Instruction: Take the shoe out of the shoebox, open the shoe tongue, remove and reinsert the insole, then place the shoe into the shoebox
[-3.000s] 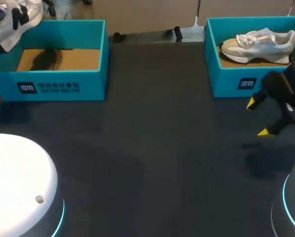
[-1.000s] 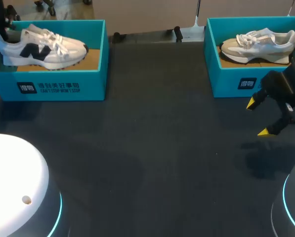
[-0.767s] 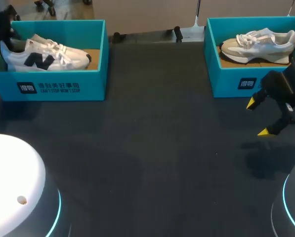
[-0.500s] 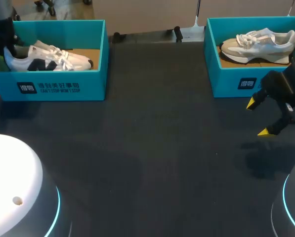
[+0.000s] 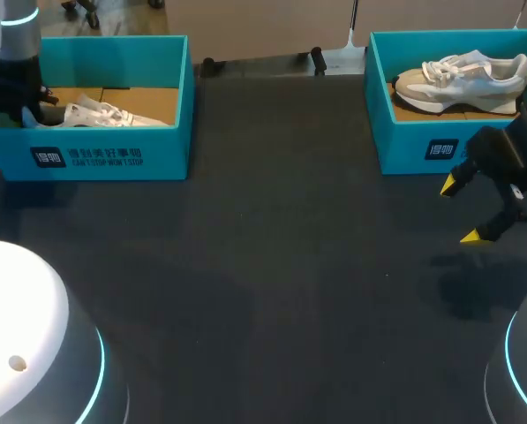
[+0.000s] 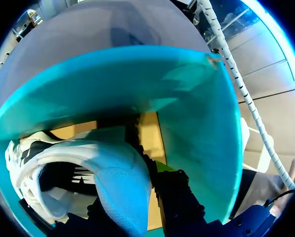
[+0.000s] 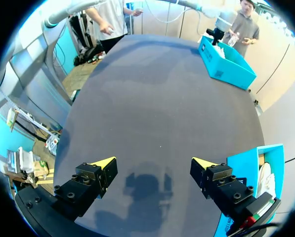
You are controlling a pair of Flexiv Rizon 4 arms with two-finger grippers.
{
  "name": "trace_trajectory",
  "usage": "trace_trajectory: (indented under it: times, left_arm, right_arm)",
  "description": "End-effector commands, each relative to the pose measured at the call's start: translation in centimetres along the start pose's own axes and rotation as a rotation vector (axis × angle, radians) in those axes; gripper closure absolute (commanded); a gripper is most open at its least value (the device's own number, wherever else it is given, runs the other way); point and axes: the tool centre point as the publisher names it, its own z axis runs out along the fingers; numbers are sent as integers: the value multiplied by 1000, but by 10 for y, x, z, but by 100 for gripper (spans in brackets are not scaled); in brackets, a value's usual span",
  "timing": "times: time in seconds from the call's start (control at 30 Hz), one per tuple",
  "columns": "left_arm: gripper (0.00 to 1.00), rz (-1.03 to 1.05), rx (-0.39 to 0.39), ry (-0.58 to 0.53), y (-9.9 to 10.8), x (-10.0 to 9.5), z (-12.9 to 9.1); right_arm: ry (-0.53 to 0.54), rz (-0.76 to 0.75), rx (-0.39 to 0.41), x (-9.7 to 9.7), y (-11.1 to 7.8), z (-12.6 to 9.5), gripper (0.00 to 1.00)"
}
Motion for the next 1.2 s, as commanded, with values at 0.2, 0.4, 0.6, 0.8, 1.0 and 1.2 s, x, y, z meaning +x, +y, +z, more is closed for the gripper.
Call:
trace_trajectory:
  times: [0.2, 0.4, 0.6, 0.8, 1.0, 1.2]
  left_arm:
    - [18, 21, 16, 9, 5, -1, 4]
    - [0, 35, 11, -14, 2, 2, -9]
    - [0, 15, -15, -53, 3, 7, -38]
    - [0, -39, -52, -76, 1, 11, -72]
    - [0, -86, -66, -80, -11, 13, -110]
    - [0, -86, -66, -80, -11, 13, -110]
  right_arm:
    - [0, 0, 3, 0, 0, 0, 0]
    - [0, 0, 3, 0, 0, 0, 0]
    - [0, 0, 3, 0, 0, 0, 0]
    - [0, 0, 3, 0, 0, 0, 0]
    - [0, 0, 3, 0, 0, 0, 0]
    - [0, 0, 3, 0, 0, 0, 0]
